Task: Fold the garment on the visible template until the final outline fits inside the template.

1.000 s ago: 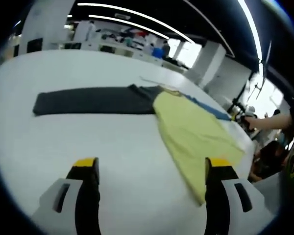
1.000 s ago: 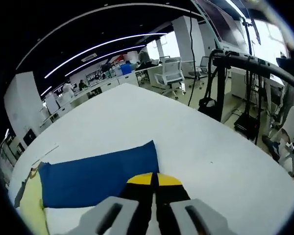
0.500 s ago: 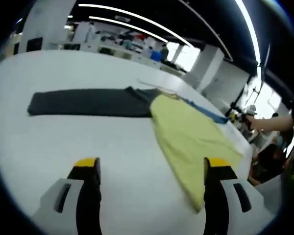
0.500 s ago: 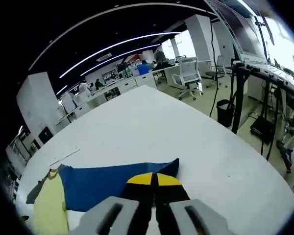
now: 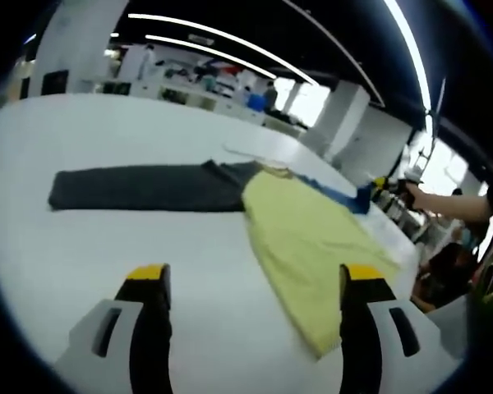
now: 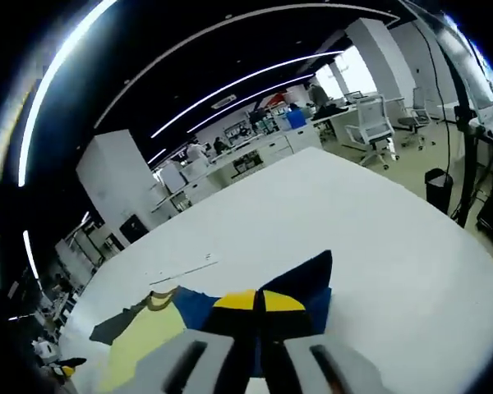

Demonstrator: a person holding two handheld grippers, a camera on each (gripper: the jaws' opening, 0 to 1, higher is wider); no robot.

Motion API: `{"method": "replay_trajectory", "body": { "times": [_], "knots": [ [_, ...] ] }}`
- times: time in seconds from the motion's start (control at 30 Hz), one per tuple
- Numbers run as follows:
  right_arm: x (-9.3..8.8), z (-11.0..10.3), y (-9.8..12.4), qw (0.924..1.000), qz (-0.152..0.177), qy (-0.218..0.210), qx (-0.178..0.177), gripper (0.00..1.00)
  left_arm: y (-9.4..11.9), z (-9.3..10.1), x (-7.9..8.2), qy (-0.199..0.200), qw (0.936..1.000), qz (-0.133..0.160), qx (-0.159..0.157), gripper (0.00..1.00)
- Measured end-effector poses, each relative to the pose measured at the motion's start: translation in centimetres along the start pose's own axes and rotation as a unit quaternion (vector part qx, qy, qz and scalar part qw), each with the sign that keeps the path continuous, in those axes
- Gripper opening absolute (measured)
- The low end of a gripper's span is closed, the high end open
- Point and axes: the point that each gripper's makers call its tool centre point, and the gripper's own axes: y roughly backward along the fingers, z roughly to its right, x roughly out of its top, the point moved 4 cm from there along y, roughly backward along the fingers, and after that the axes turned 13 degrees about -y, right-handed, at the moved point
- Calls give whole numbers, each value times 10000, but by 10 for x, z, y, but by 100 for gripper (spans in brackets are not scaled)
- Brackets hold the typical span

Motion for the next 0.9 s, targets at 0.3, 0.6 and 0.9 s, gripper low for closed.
{"method": "replay_trajectory", "body": {
  "times": [0.3, 0.6, 0.9],
  "knots": [
    [-40, -72, -16, 9963, -291, -99, 804, 0, 8, 8, 6, -65, 10000, 42, -48, 79],
    [-82, -155, -34, 9867, -660, 56, 1485, 0, 11, 16, 16, -72, 9998, 160, -92, 79],
    [-99, -218, -49, 9749, -888, 170, 2036, 0, 21, 20, 23, -71, 9993, 346, -75, 78]
  ]
}}
